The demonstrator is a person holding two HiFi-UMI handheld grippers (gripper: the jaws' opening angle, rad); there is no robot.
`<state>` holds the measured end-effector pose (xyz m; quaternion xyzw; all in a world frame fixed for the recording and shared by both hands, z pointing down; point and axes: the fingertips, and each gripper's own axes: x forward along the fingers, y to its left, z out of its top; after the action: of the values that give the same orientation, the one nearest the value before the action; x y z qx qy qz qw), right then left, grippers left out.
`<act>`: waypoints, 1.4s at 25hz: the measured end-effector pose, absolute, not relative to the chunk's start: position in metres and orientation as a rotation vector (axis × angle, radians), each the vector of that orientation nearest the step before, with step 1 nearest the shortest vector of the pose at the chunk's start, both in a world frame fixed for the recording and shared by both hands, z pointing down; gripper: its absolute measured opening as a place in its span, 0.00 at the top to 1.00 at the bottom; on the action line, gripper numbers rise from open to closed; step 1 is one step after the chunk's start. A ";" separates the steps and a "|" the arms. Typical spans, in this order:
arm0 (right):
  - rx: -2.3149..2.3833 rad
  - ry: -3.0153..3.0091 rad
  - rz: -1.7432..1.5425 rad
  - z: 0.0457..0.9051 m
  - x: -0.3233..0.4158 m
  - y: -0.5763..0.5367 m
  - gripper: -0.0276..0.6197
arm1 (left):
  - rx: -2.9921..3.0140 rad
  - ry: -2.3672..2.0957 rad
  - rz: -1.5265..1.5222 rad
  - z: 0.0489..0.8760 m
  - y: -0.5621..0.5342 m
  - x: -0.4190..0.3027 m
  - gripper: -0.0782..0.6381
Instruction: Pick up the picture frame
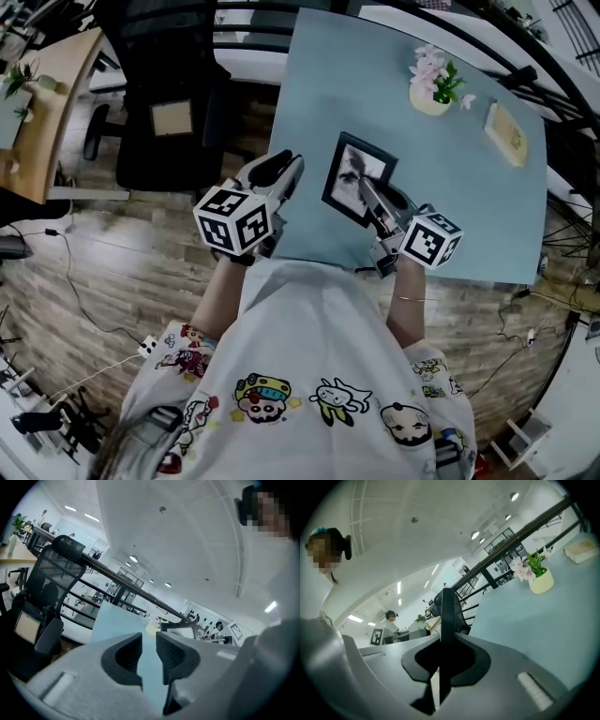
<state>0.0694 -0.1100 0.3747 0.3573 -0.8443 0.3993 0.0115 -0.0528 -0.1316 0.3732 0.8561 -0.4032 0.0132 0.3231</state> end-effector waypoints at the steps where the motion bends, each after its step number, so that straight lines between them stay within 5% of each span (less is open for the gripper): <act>1: 1.131 -2.641 1.203 0.369 0.072 -0.110 0.90 | 2.264 -1.064 0.038 0.369 -0.130 -0.052 0.77; 15: 1.368 -2.647 0.547 0.319 0.098 -0.102 0.90 | 2.429 -1.207 0.112 0.334 -0.113 -0.042 0.89; 35: 1.518 -2.494 0.238 0.325 0.112 -0.097 0.90 | 2.561 -1.370 0.346 0.341 -0.104 -0.054 0.89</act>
<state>0.1117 -0.0974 0.3247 0.5154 -0.8466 0.0807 0.1060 -0.0541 -0.1041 0.3413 0.8705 -0.4656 0.1177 0.1082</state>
